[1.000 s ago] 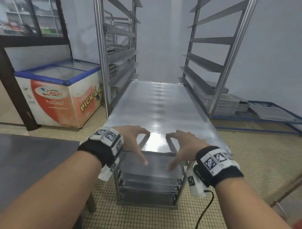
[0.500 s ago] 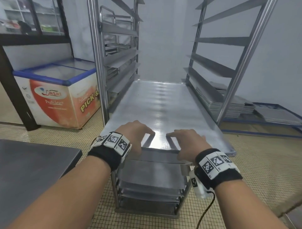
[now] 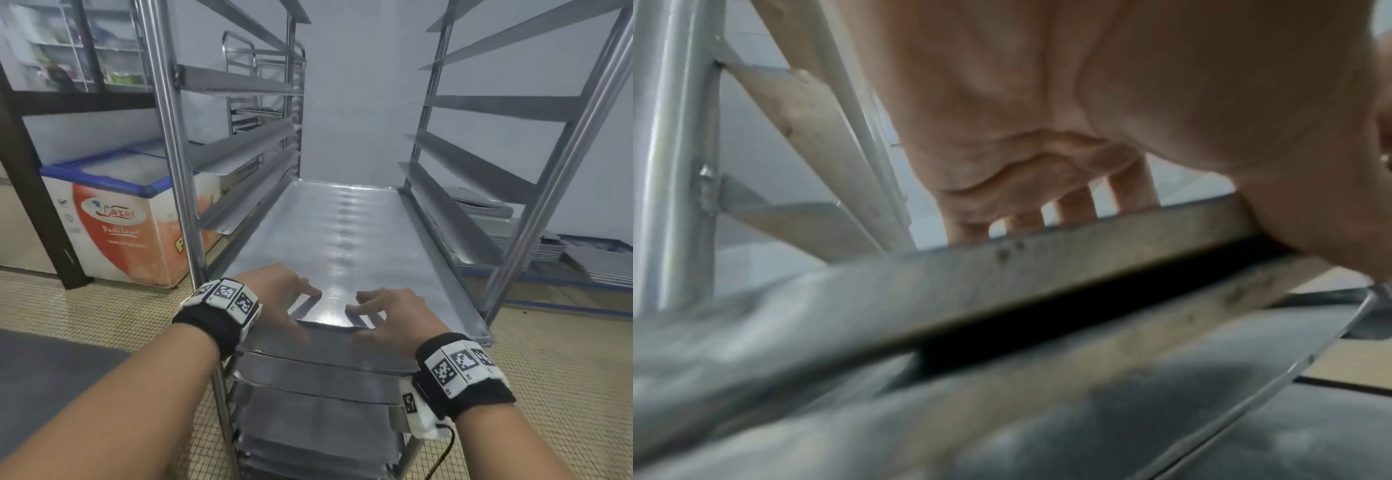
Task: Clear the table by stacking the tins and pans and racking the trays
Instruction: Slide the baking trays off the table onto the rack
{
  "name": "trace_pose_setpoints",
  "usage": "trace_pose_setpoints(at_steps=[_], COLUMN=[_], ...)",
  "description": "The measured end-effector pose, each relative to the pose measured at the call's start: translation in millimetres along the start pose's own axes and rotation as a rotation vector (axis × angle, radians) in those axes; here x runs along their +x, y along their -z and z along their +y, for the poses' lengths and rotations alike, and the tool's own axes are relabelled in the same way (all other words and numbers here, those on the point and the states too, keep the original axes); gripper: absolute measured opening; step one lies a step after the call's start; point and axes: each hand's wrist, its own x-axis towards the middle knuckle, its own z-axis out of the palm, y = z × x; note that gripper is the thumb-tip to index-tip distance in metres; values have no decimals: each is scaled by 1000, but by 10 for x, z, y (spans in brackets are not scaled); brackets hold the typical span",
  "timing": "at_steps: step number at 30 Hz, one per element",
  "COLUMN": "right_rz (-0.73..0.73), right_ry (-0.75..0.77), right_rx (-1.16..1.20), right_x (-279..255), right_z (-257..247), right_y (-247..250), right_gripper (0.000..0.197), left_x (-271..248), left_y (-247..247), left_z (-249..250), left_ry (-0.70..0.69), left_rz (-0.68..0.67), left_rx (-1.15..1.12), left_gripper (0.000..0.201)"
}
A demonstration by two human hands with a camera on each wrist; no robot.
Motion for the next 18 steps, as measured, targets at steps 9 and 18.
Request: trace_pose_setpoints(at_steps=[9,18], right_rz=[4,7], right_ry=[56,56], right_rx=[-110,-115], right_x=[442,627], right_z=[196,293], right_y=[74,74], right_gripper=[30,37], left_x=[463,651], left_y=[-89,-94], left_z=[-253,-305], left_ry=[-18,-13], left_rz=[44,87], left_rx=[-26,-55], left_gripper=[90,85])
